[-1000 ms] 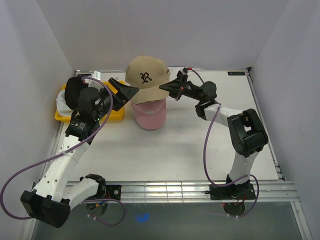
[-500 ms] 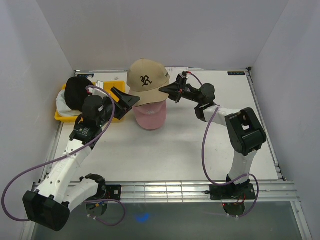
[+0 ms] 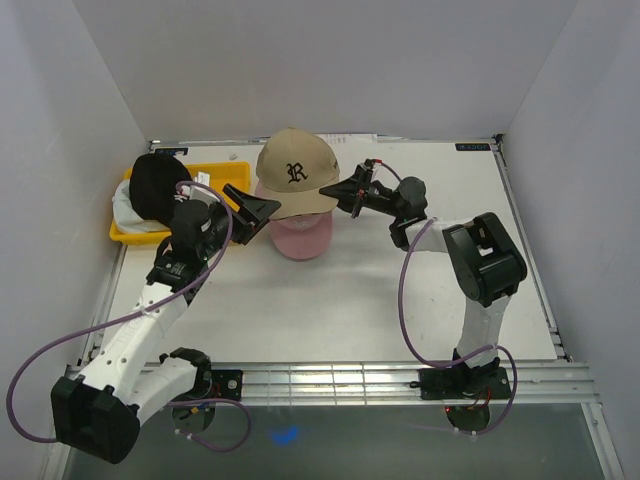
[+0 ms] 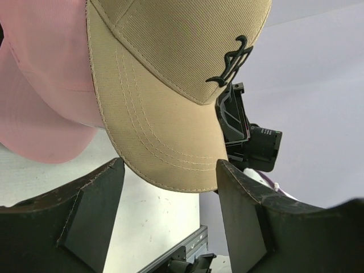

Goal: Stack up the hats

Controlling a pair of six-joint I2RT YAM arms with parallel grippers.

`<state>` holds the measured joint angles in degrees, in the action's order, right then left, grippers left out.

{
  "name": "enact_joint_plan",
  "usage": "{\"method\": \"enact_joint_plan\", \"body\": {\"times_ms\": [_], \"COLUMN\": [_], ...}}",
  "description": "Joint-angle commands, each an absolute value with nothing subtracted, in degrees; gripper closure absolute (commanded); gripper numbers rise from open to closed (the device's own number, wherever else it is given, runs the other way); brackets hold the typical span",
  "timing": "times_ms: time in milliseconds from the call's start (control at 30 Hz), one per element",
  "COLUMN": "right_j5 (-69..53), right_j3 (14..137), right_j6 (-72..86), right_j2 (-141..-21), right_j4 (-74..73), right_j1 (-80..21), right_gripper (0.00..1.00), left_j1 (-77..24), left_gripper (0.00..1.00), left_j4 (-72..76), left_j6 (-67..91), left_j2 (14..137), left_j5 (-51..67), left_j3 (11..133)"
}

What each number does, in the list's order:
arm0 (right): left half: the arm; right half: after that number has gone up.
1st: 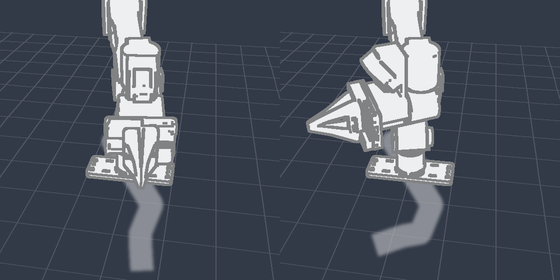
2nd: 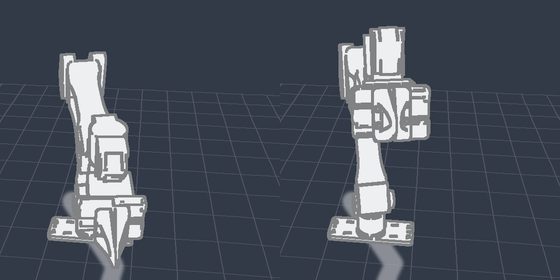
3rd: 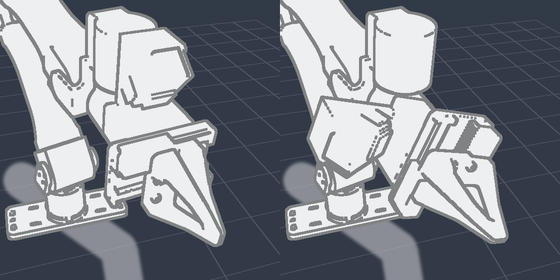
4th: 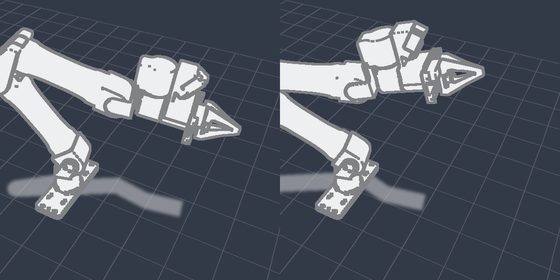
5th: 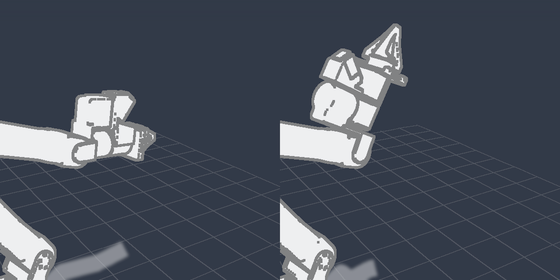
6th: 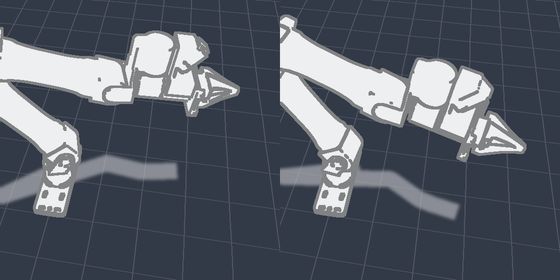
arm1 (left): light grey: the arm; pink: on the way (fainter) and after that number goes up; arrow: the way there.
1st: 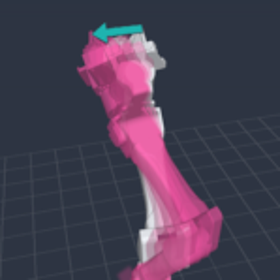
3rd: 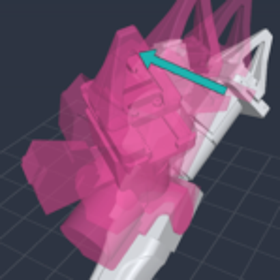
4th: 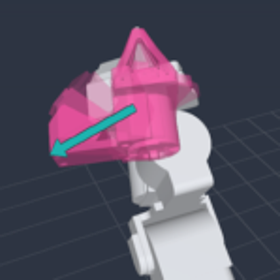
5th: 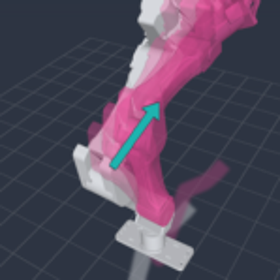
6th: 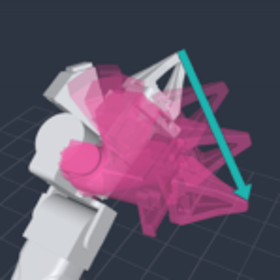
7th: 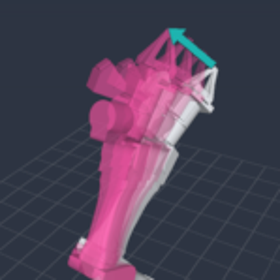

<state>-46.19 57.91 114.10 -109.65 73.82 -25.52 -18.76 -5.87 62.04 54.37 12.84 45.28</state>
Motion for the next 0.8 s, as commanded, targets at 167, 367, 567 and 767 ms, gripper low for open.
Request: {"method": "enact_joint_plan", "body": {"times_ms": [167,367,567,767], "right_j5": [-45.26,-46.75,-48.34,-49.75], "right_j3": [55.28,55.02,54.67,53.88], "right_j6": [118.3,116.02,113.03,109.16], "right_j2": [-111.18,-111.53,-111.62,-111.71], "right_j4": [94.66,92.99,90.53,87.89], "right_j1": [-25.75,-25.84,-26.8,-27.77], "right_gripper": [0.92,0.92,0.92,0.92], "left_j1": [-18.63,-18.63,-18.63,-18.63], "left_gripper": [0.37,0.48,0.57,0.62], "left_j4": [-2.02,-1.93,-1.23,-1.76], "left_j6": [62.93,63.02,63.54,63.28], "left_j2": [54.58,54.32,53.61,52.56], "left_j5": [13.71,13.62,13.45,12.92], "left_j3": [43.86,42.19,39.99,38.94]}}
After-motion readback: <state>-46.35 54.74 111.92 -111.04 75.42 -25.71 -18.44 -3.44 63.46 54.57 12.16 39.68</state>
